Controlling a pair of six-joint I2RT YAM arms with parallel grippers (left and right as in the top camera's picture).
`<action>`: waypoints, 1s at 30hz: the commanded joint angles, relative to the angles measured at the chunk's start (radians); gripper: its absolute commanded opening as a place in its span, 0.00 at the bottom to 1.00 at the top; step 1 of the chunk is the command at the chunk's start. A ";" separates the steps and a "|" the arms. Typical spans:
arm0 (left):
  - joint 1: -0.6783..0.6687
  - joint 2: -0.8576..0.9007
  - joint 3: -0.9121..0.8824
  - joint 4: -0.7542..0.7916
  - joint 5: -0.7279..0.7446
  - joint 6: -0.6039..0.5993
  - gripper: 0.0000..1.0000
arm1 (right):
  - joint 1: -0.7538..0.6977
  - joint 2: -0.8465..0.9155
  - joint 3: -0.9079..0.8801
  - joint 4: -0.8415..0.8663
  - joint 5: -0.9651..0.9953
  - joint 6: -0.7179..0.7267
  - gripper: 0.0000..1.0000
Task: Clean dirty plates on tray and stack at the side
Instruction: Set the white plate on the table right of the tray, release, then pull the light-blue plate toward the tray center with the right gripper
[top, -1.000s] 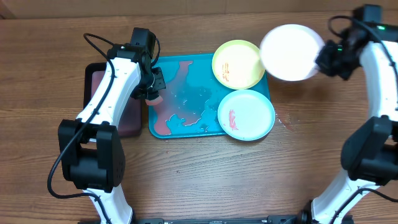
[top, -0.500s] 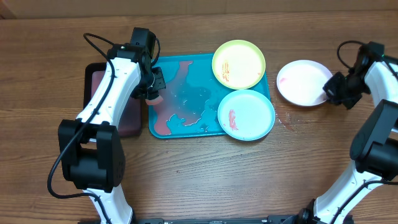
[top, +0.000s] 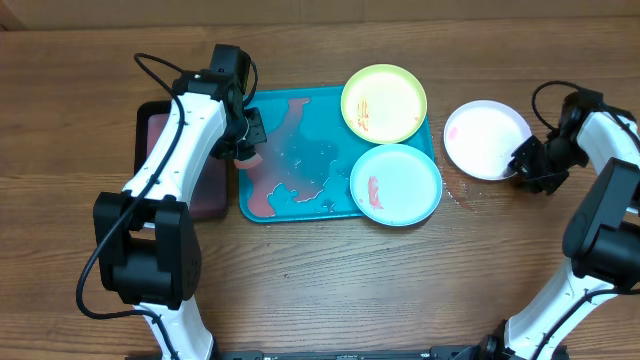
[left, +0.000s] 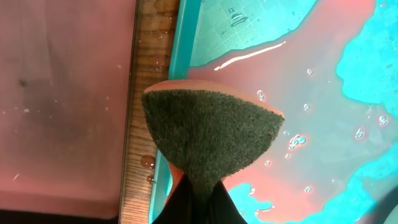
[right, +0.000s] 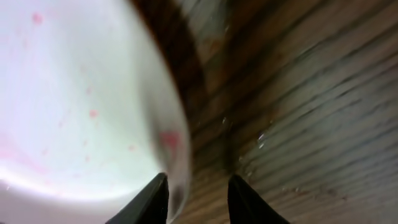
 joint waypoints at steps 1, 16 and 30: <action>-0.008 0.003 0.023 0.005 -0.013 -0.014 0.04 | 0.024 -0.093 0.063 -0.042 -0.114 -0.088 0.37; -0.037 0.003 0.023 0.005 -0.014 -0.014 0.04 | 0.282 -0.143 -0.070 -0.096 -0.080 -0.202 0.48; -0.038 0.003 0.023 0.004 -0.014 -0.014 0.04 | 0.369 -0.143 -0.183 0.011 -0.074 -0.190 0.16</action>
